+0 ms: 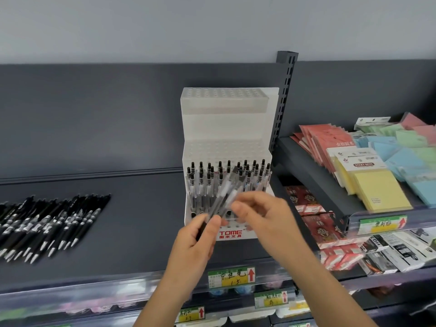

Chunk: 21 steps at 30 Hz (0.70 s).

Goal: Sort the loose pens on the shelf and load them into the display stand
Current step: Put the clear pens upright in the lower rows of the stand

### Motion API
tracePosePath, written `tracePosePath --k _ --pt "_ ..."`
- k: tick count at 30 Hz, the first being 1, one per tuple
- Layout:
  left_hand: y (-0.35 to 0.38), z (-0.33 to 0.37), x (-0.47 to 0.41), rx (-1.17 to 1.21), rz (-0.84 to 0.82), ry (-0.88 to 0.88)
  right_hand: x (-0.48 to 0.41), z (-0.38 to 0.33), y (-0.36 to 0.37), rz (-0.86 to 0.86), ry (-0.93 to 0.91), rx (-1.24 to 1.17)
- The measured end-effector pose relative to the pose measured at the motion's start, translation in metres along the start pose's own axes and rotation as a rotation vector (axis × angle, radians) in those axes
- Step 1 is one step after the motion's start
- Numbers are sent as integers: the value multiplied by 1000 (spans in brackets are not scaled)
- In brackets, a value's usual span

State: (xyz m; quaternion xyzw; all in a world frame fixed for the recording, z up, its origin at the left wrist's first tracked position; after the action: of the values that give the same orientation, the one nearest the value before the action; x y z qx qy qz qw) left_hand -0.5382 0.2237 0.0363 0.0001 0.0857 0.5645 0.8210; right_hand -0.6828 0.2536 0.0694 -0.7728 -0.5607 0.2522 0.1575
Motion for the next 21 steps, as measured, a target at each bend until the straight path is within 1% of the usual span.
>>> tracePosePath --k 1,5,7,10,12,14,16,17,19,21 --pt "2 0 0 -13 -25 7 3 -2 5 -39 -15 -57" --pt "5 -2 -1 -54 -75 28 8 1 5 -3 6 -227" --pt "5 -3 0 -78 -79 43 8 3 2 -1 5 -245" --pt "6 -5 0 -78 -51 52 9 4 -5 32 32 -264" --pt "4 -7 0 -59 3 50 6 4 -19 105 76 -273" --pt "-1 -8 -1 -50 62 68 0 7 -40 263 84 -231" --pt "-5 -6 0 -62 113 89 -7 11 -60 447 56 -86" --pt "-7 -5 0 -71 132 94 -10 12 -67 505 38 -3" --pt "-7 -1 1 -68 154 70 -16 14 -73 546 7 110" --pt "-4 3 2 -24 150 5 -22 17 -71 533 -7 190"
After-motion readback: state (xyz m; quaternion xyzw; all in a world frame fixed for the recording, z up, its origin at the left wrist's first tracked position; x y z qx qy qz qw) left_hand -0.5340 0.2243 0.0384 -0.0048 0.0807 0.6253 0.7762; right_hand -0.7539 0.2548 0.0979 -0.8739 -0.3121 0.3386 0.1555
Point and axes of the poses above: each hand's wrist, its own x-axis away from the middle knuckle, its own y-axis out of the palm, z = x × y, the point moved 1 cm from there along -x, towards the middle knuckle, and after that the axes turned 10 degrees about x, right-handed, at the moved point
